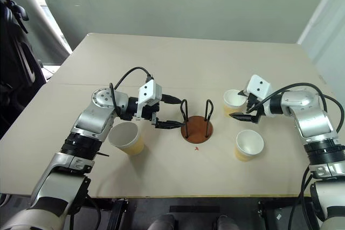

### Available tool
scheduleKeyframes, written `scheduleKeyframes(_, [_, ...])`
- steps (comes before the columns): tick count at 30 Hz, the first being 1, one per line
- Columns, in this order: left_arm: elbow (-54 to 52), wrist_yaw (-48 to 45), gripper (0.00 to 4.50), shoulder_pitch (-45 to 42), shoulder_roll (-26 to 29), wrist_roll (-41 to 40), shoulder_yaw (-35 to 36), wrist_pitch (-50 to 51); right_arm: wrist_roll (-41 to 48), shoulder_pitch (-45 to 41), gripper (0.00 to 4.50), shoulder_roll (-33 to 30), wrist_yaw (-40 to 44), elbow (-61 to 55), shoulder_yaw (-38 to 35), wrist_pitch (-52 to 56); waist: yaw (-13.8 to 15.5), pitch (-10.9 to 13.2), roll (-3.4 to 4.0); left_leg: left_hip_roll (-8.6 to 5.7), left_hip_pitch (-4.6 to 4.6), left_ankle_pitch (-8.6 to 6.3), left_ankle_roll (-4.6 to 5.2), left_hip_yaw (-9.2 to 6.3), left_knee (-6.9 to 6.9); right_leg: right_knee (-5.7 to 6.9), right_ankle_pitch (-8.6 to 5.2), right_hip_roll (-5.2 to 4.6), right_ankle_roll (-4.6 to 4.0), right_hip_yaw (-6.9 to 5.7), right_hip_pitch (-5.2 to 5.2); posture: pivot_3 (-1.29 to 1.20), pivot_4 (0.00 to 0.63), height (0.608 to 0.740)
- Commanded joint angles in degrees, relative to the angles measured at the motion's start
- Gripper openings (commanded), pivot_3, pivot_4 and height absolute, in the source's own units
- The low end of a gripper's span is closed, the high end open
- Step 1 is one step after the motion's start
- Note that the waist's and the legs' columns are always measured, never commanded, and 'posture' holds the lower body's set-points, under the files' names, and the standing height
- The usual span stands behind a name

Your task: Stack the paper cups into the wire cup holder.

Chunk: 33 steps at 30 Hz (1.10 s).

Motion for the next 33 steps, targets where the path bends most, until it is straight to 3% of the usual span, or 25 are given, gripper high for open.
scheduleKeyframes(1, [-1.54, 0.31, 4.48, -0.43, 0.27, -0.34, 1.49, -0.46, -3.40, -1.96, 4.50, 0.20, -0.21, 1.92, 0.93, -4.67, -0.01, 0.00, 0.00, 0.00, 0.00, 0.00, 0.00, 0.01, -0.01, 0.00, 0.00, 0.00, 0.00, 0.00, -0.01, 0.00, 0.150, 0.740])
scheduleKeyframes(5, [-1.29, 0.30, 4.48, -0.38, 0.15, -0.30, 1.42, -0.69, -5.46, -2.57, 4.50, 1.34, -0.10, 3.29, 1.72, -6.85, 0.00, 0.00, 0.00, 0.00, -0.01, 0.00, 0.00, 0.01, -0.03, -0.01, 0.00, 0.00, 0.00, 0.00, -0.01, 0.00, 0.150, 0.740])
scheduleKeyframes(8, [-1.18, 0.30, 4.50, -0.38, 0.02, -0.30, 1.37, -0.78, -6.80, -2.86, 3.95, 2.12, -0.18, 4.23, 2.13, -8.19, 0.06, 0.00, 0.00, 0.00, -0.01, 0.00, 0.00, 0.01, -0.04, -0.01, 0.00, -0.01, 0.00, 0.00, -0.02, 0.00, 0.150, 0.740])
scheduleKeyframes(19, [-1.93, 0.48, 4.50, -0.30, 0.07, -0.38, 1.35, -0.14, -7.32, -3.41, 0.02, 2.22, 2.06, 4.67, 1.38, -7.87, 0.06, 0.00, 0.00, 0.00, -0.01, 0.00, 0.00, 0.03, -0.06, -0.01, 0.00, -0.01, -0.01, 0.00, -0.02, 0.00, 0.150, 0.740])
scheduleKeyframes(33, [-2.08, 0.35, 4.50, -0.56, 0.22, -0.40, 1.33, 0.23, -4.10, -3.85, 0.02, 1.14, 5.24, 1.57, -1.22, -3.28, 0.08, 0.00, 0.00, -0.01, -0.02, 0.00, 0.00, 0.03, -0.07, -0.02, 0.00, -0.01, -0.01, 0.01, -0.02, 0.00, 0.150, 0.740])
